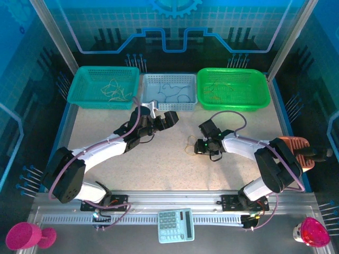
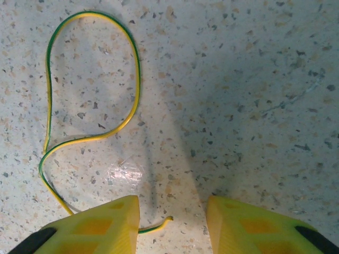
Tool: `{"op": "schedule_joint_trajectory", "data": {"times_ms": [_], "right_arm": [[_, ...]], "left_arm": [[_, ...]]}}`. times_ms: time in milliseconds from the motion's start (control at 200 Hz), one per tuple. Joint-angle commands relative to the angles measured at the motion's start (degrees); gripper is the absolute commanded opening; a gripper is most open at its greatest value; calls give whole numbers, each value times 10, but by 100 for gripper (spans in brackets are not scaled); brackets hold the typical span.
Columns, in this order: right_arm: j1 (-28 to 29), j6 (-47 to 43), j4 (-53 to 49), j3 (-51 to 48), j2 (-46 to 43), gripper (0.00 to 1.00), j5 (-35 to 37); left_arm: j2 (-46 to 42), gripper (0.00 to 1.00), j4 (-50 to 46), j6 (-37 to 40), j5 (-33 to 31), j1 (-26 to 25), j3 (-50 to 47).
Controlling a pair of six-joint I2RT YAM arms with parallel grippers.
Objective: Untangle the cables
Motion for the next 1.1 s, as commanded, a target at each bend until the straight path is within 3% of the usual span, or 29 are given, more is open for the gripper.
{"op": "schedule_joint_trajectory", "data": {"times_ms": [0,415,685,920,1095], "right_arm": [[8,6,14,9,13,37,-7],[12,15,27,12,25,24,-32],[18,18,15,11,-10,0,-31],[14,6,-20,41,-71,0,-21],[-4,-23,-51,81,-120,0,-27]], "left_arm": [[7,99,15,2,6,-5,-3],[11,99,21,-1,7,-5,-2],[13,99,19,1,7,-5,-3],[19,99,17,19,12,-5,-3],[38,99,67,95,82,-6,-17]]}}
